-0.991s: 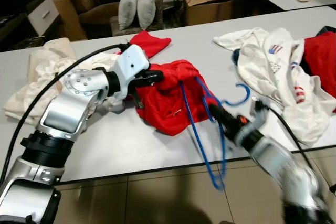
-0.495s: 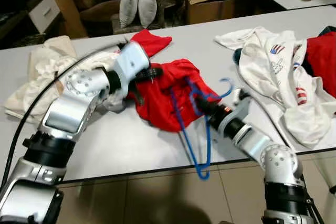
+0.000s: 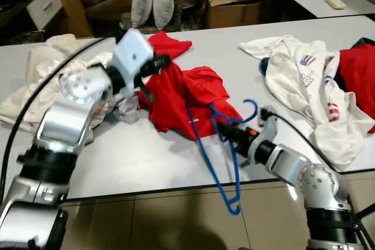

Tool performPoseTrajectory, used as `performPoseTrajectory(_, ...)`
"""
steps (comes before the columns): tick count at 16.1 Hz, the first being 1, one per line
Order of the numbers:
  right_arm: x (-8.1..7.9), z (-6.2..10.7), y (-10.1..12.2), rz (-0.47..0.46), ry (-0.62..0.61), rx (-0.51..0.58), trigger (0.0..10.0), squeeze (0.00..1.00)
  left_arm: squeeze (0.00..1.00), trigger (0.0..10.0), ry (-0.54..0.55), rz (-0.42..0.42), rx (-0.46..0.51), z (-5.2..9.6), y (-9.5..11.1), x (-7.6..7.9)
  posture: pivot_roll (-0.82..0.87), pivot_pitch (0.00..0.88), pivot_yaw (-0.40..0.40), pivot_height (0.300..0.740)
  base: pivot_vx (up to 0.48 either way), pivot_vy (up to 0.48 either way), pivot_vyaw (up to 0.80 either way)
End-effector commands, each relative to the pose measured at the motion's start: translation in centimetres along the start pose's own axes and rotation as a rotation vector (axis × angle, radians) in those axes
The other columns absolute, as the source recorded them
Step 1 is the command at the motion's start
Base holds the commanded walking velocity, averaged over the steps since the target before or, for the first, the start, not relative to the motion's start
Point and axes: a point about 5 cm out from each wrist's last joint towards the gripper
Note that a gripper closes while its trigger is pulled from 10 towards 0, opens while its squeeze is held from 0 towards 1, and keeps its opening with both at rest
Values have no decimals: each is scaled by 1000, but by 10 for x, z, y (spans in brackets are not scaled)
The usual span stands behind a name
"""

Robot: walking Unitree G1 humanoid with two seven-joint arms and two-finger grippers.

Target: Hang hanger

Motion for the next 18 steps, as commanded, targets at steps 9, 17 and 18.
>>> performPoseTrajectory(9,-37,-37,46,-292,115,436,10000,0,0,0,-343,138,1,-1,-6,55,-145,0,83,740,0,0,0)
performPoseTrajectory(17,-54,-71,57,-595,193,609,10000,0,0,0,-468,439,245,-2,26,60,-114,0,81,740,0,0,0)
performPoseTrajectory(18,-55,-73,58,-622,205,619,10000,0,0,0,-491,494,280,-2,31,60,-113,0,77,740,0,0,0)
Point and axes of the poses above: a point about 5 cm out from each wrist's last joint towards the gripper, its own z axis pointing back from the gripper into the wrist, its own y axis along the axis of the wrist's last joint, x = y × z, and after that the axes turned 15 degrees about -z, right-handed
